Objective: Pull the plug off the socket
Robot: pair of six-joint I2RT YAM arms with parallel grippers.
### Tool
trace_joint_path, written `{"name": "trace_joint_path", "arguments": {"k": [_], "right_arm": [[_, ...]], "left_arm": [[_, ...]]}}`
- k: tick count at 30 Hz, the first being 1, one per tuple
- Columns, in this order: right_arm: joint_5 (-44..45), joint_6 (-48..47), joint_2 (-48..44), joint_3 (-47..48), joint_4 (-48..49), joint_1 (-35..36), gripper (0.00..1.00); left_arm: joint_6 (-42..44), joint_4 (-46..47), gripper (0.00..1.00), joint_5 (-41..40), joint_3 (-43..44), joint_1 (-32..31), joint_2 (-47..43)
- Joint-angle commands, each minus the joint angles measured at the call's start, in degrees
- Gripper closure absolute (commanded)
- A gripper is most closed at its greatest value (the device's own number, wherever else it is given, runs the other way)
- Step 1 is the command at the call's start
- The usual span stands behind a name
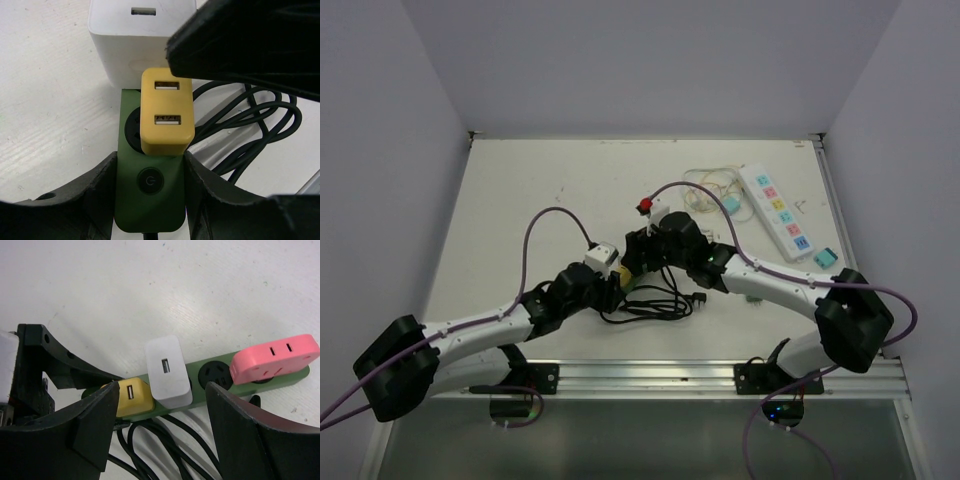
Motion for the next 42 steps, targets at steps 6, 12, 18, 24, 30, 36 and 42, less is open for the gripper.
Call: {"name": "trace_joint_path", "arguments": {"k": [6, 12, 18, 24, 30, 36, 42], "right_arm": [[-0.8, -1.4, 4.0, 4.0, 3.4, 0.4, 0.31], [-1.1, -1.4, 6.9, 4.2, 3.5, 0.4, 0.38], [-2.9, -1.0, 7.3, 4.7, 3.1, 0.5, 0.66], [-2.8, -0.4, 5.2, 5.0, 2.6, 0.5, 1.0], [-1.7, 1.5, 3.6, 5.6, 1.7, 0.4, 1.0], [-0.5, 2.8, 2.5, 5.9, 0.9, 0.4, 1.0], [-2.2, 3.6, 1.2, 6.7, 0.3, 0.4, 1.0]], "left_arm": [[-1.0, 2.9, 1.0, 1.6, 0.2, -0.1, -3.5], [-1.0, 3.3, 1.0, 1.8, -0.5, 0.0, -4.7], [-1.4, 3.5, 1.0, 1.5, -1.0, 0.0, -5.4], [-2.0, 2.7, 0.51, 0.5, -1.5, -0.1, -7.1], [-3.3, 2.2, 0.15, 0.2, -3.3, -0.1, -8.9], [-4.2, 2.1, 0.13, -0.2, -5.7, 0.0, -10.6], [-3.7, 2.4, 0.12, -2.1, -7.7, 0.0, -11.6]]}}
